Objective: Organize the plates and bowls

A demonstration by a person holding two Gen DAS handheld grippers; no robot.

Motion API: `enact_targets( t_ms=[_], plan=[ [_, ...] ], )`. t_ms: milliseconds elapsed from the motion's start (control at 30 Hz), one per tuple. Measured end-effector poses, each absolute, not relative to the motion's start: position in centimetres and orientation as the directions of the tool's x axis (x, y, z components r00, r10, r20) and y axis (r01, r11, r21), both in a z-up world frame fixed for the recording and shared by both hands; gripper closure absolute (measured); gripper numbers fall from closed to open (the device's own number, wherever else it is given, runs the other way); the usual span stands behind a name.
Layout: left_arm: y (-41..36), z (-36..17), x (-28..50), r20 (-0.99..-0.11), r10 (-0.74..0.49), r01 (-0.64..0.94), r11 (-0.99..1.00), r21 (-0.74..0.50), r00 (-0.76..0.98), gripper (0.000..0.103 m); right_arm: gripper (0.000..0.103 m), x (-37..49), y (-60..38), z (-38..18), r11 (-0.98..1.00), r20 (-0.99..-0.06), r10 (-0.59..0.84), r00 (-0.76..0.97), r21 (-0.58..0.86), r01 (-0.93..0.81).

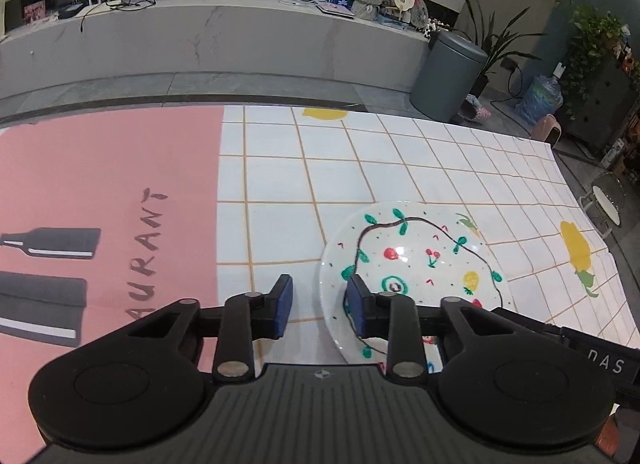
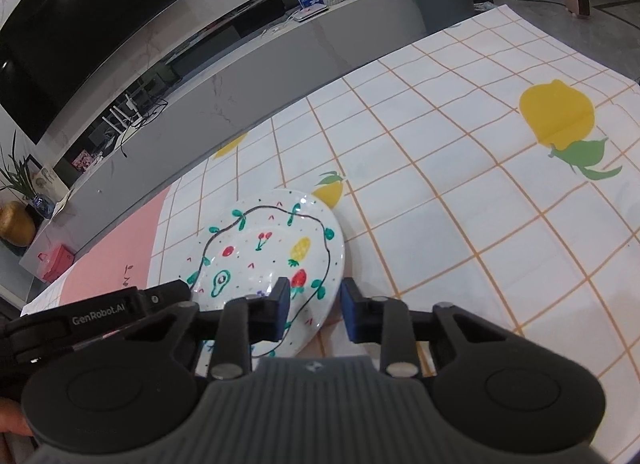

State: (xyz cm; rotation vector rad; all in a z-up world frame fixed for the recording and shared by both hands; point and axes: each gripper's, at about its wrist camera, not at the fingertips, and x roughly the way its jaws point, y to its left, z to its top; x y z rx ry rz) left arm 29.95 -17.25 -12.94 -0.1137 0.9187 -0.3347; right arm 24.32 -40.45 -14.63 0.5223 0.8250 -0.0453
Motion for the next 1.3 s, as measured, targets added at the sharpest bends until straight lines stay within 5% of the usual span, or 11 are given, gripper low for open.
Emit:
enact_targets(
  t_ms=[100, 300, 1300],
  plan=[
    [-17.7, -12.7, 30.0, -0.766, -0.347, 0.252, 0.936, -0.246, 0.542, 0.082, 0.09, 24.2, -40.7, -14.7, 0.876, -0.712, 0.15, 0.686, 0.418, 0.242],
    [-17.5, -12.2, 30.0, -0.779, -0.331, 0.214, 0.943, -0.255, 0.532, 0.087, 0.093, 23.8, -41.4, -14.6, 0.856, -0.705, 0.177, 0.687, 0.455, 0.247],
    [-10.3, -6.0, 15.2, -0.731, -0.283, 0.043, 0.943, -0.329, 0.621, 0.09, 0.093, 11.6, -36.5, -7.3, 0.863, -0.654, 0.301, 0.694, 0.497, 0.095]
  ],
)
